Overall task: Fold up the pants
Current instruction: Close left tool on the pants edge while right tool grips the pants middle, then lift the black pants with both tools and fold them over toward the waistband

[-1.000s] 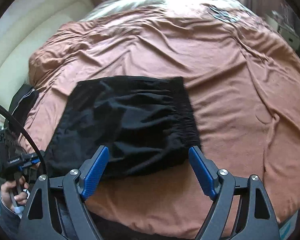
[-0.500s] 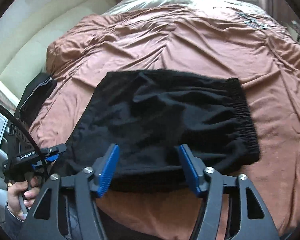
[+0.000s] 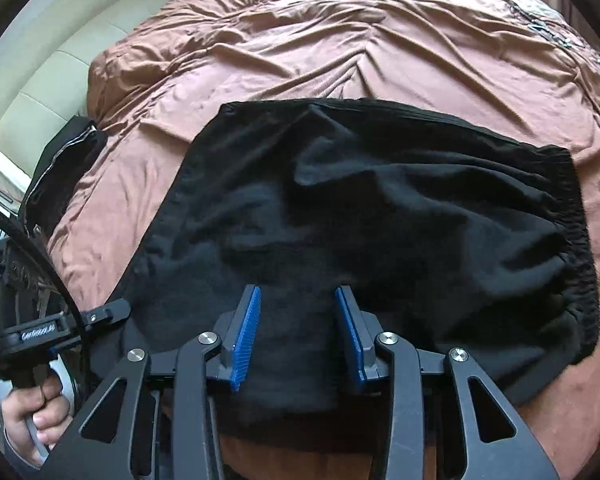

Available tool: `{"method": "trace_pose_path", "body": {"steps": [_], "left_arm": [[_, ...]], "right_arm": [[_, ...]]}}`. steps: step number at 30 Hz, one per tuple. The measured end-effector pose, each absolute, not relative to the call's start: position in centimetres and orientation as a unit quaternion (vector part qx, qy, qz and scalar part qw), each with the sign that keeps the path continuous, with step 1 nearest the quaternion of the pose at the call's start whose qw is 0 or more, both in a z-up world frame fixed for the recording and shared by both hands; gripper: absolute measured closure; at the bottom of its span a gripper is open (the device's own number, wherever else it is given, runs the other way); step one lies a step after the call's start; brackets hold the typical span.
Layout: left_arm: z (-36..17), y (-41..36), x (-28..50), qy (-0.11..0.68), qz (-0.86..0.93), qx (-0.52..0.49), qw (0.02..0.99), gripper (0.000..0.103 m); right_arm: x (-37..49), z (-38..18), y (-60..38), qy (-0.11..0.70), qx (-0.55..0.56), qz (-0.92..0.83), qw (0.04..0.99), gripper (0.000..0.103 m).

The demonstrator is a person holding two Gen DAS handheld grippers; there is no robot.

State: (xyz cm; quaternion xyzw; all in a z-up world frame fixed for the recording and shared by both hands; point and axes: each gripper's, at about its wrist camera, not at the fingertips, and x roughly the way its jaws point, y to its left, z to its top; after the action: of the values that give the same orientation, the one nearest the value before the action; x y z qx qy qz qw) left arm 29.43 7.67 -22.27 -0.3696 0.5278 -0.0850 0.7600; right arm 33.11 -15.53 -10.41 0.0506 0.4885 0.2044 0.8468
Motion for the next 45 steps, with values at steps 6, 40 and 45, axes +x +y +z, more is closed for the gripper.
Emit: {"method": "trace_pose_path", "body": {"steps": [6,40,45], "left_arm": [[-22.6,8.0,29.2,0.528,-0.089,-0.386,0.751,0.085],[-23.1,9.2,27.5,0.526,-0.096,-0.416,0.736,0.080],[-23.1,9.4,26.8,0.525,-0.097,-0.419,0.734,0.080]], "right_arm": [[36.8,-11.5,-14.5,0.507,0.059,0.185,0.840,0.067],[44.9,-9.9,-12.9,0.502,0.047,0.139,0.852,0.100],[41.1,-9.4,-13.2,0.500,0.042,0.166,0.849,0.100]]}}
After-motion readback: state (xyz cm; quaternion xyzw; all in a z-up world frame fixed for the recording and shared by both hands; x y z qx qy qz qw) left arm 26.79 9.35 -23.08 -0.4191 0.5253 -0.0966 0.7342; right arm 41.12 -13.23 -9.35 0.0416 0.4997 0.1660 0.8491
